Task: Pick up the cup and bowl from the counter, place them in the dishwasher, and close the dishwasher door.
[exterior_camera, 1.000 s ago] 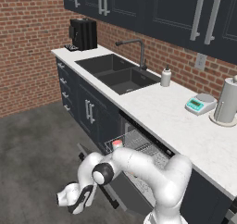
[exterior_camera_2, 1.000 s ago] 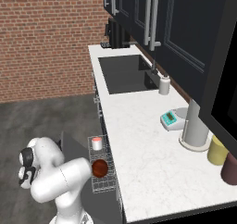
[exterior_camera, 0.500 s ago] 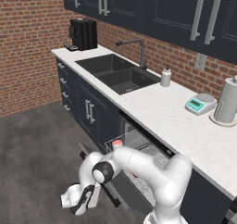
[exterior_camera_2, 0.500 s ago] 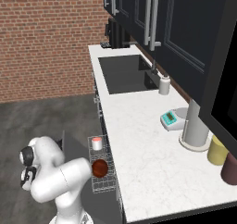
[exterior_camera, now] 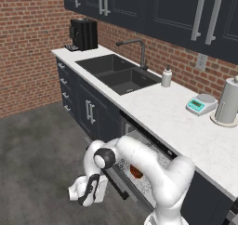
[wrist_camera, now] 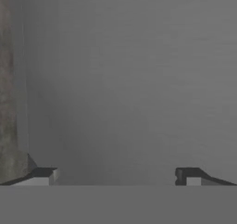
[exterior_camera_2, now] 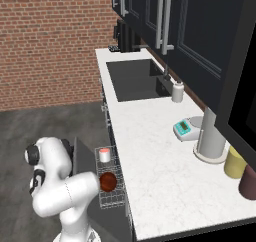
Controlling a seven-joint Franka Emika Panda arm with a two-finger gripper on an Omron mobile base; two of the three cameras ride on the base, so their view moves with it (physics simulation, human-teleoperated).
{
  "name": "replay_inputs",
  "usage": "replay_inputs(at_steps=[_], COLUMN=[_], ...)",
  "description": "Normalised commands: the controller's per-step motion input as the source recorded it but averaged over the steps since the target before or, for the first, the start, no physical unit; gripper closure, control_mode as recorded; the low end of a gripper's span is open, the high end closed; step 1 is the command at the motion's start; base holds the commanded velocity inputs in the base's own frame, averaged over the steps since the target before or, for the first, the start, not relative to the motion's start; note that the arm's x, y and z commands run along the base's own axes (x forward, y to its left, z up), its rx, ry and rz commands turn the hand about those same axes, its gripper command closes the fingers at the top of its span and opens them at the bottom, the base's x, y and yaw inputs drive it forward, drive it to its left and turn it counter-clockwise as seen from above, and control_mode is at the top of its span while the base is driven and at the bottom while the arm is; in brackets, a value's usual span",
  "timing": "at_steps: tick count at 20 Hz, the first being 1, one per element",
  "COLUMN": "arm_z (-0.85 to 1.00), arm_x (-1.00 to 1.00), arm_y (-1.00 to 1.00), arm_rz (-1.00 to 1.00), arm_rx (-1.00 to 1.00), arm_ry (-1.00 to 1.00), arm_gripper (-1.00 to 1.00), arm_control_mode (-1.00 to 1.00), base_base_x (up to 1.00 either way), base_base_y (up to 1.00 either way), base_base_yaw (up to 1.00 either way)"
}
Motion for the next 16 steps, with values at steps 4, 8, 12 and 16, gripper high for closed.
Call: replay_inputs(at_steps=[4, 8, 12, 16], arm_z=[0.31, 0.25, 0.21, 0.27], arm_x=[0.08, 0.07, 0.11, 0.12], arm_y=[-0.98, -1.00, -1.00, -1.00], arm_rz=[0.00, 0.00, 0.00, 0.00], arm_rx=[0.12, 0.13, 0.13, 0.13], arm_ry=[-0.04, -0.08, -0.12, -0.13], arm_gripper=[-1.00, -1.00, -1.00, -1.00], arm_control_mode=[-1.00, -1.00, -1.00, -1.00], base_base_x=[0.00, 0.00, 0.00, 0.00], base_base_y=[0.00, 0.00, 0.00, 0.00], base_base_yaw=[0.00, 0.00, 0.00, 0.00])
